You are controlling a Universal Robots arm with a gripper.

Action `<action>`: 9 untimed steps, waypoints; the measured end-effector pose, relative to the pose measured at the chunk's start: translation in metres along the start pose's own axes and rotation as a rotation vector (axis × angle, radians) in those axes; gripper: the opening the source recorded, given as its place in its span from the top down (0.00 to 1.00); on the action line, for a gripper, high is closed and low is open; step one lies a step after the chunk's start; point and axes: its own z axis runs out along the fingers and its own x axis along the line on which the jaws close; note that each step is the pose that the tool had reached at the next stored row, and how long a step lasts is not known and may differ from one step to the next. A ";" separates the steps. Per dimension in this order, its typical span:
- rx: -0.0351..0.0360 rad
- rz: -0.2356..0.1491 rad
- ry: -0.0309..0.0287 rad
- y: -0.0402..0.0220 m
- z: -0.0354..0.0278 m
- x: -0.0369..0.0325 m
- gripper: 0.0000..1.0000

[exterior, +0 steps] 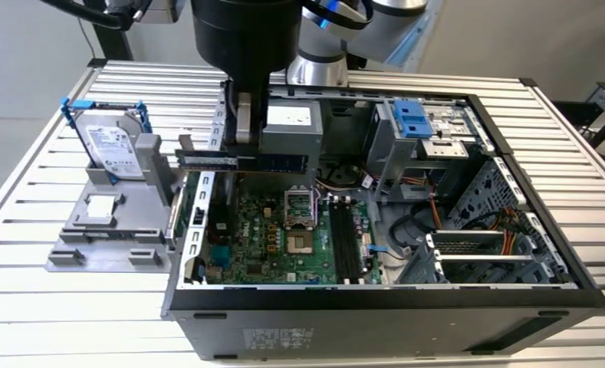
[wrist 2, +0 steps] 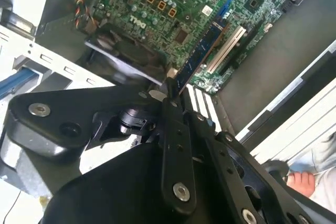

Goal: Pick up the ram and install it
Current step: 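Pick up the ram and move it above insertion slot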

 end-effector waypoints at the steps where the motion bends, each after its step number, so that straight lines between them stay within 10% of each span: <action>1: -0.0002 0.000 0.0000 -0.0028 -0.0001 0.0000 1.00; 9: -0.0021 -0.001 0.0000 -0.0301 -0.0012 -0.0002 1.00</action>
